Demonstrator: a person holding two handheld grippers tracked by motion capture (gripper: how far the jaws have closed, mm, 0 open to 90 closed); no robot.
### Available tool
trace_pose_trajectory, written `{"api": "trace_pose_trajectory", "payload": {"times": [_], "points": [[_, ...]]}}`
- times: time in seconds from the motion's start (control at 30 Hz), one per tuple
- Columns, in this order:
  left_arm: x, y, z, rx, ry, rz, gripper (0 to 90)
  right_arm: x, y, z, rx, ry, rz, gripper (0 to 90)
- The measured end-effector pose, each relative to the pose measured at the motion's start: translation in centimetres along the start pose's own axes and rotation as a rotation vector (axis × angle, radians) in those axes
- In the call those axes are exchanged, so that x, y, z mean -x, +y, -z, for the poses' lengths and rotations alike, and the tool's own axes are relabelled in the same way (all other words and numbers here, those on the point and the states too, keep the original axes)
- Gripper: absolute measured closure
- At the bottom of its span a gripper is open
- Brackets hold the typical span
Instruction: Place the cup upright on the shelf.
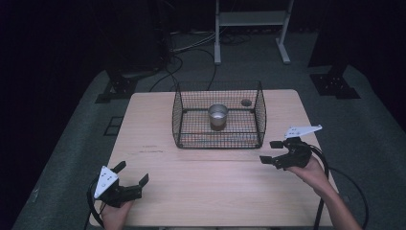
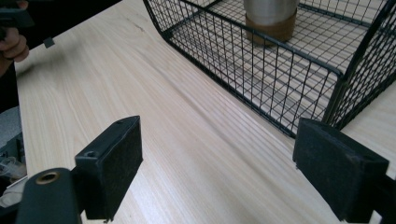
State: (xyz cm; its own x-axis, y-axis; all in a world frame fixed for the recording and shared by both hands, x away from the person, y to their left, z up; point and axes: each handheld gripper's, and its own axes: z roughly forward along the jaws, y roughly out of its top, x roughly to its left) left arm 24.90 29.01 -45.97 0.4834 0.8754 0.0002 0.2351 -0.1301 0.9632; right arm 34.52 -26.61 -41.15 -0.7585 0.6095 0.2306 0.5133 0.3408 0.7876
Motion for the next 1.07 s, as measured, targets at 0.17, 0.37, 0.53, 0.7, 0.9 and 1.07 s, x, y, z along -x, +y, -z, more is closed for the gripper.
{"api": "trace_pose_trajectory", "payload": {"times": [0.17, 0.37, 0.53, 0.7, 0.9, 1.07], "points": [[0.0, 0.0, 0.0, 0.000, 0.001, -0.002, 0.0, 0.2, -1.1, -0.1, -0.007, -0.018, -0.008, 14.8], [0.0, 0.0, 0.0, 0.000, -0.001, 0.000, 0.0, 0.3, -2.1, 0.2, -0.004, -0.020, -0.025, 14.8], [-0.1, 0.0, 0.0, 0.002, 0.002, 0.000, 0.0, 0.2, -2.8, 0.4, -0.014, -0.032, -0.028, 14.8], [-0.1, -0.1, 0.0, -0.001, -0.001, 0.000, 0.0, 0.2, -3.5, 0.6, -0.014, -0.040, -0.037, 14.8], [-0.1, -0.1, 0.0, -0.001, -0.002, -0.001, 0.0, -0.1, -4.3, 0.6, -0.022, -0.045, -0.037, 14.8], [-0.2, -0.1, -0.1, -0.002, -0.001, 0.001, 0.0, -0.3, -5.0, 0.4, -0.032, -0.040, -0.039, 14.6]]}}
